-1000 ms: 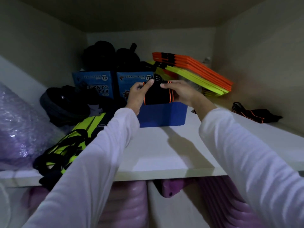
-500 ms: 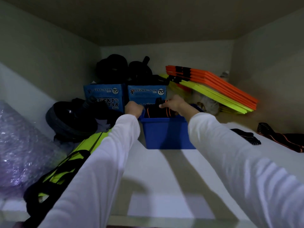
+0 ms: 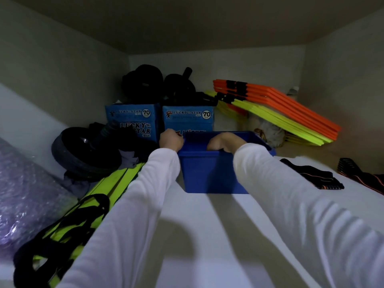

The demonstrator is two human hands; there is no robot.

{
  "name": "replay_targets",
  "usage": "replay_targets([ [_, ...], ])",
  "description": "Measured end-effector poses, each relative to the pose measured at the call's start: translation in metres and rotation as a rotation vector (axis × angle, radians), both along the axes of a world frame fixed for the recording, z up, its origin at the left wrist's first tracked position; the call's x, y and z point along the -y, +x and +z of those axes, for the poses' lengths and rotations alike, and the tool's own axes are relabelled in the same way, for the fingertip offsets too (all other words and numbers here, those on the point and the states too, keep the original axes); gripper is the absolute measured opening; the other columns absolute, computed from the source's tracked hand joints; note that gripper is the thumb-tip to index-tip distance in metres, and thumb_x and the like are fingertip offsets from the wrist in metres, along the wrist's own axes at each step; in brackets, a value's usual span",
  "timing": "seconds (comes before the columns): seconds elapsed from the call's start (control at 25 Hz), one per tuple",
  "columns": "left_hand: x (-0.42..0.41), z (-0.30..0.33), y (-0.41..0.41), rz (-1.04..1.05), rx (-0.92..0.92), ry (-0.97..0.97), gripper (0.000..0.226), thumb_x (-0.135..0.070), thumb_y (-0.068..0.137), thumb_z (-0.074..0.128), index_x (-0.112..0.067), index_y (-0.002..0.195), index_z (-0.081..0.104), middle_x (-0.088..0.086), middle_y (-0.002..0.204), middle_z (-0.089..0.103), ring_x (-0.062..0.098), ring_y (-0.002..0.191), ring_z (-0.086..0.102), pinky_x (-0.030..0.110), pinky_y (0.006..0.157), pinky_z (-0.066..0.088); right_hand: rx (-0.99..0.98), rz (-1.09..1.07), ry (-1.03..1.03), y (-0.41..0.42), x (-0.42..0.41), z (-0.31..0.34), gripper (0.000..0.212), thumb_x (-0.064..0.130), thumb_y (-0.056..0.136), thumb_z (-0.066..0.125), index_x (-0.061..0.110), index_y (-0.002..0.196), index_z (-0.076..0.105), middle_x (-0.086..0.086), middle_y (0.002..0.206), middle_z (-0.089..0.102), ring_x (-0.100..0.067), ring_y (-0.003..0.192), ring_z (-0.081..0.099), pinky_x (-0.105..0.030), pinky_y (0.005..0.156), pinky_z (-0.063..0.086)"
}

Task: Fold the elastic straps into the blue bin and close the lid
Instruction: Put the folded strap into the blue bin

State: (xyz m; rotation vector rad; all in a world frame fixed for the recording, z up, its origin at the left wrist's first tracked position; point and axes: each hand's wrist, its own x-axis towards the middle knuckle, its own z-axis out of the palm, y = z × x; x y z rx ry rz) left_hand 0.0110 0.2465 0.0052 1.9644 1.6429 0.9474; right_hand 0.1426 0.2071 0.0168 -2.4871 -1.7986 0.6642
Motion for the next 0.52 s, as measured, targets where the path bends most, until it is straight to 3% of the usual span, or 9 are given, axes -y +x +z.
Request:
replay_targets([
  [0.16, 0.0005, -0.0011, 0.0026, 0.013, -0.005, 0.021, 0.031, -0.006, 0.093, 0.051, 0.011, 0.118, 0.057, 0.025, 0.126, 0.059, 0.036, 0.117, 0.057, 0.037, 0.091, 0.048, 0.039, 0.024, -0.099, 0.0081, -0.0062, -0.0026, 0.038, 0.019, 0.096, 0.048, 0.003, 0.13, 0.054, -0.014, 0.139, 0.051, -0.025, 0.105, 0.054, -0.038, 0.097, 0.044],
  [0.36, -0.0046, -0.0037, 0.0017, 0.001, 0.03, 0.027, 0.031, -0.007, 0.09, 0.058, 0.011, 0.114, 0.06, 0.025, 0.123, 0.062, 0.036, 0.113, 0.06, 0.036, 0.088, 0.05, 0.128, 0.014, -0.08, 0.0068, 0.0013, 0.0053, 0.039, 0.018, 0.095, 0.051, 0.002, 0.13, 0.054, -0.013, 0.138, 0.05, -0.028, 0.126, 0.05, -0.031, 0.086, 0.04],
  [0.52, -0.0066, -0.0046, 0.0016, 0.0, 0.039, 0.03, 0.031, -0.008, 0.09, 0.058, 0.011, 0.115, 0.06, 0.024, 0.124, 0.061, 0.036, 0.114, 0.059, 0.036, 0.088, 0.049, 0.195, -0.004, -0.026, 0.0101, -0.0001, 0.005, 0.039, 0.016, 0.094, 0.052, 0.001, 0.131, 0.053, -0.013, 0.141, 0.048, -0.027, 0.116, 0.052, -0.03, 0.086, 0.04],
])
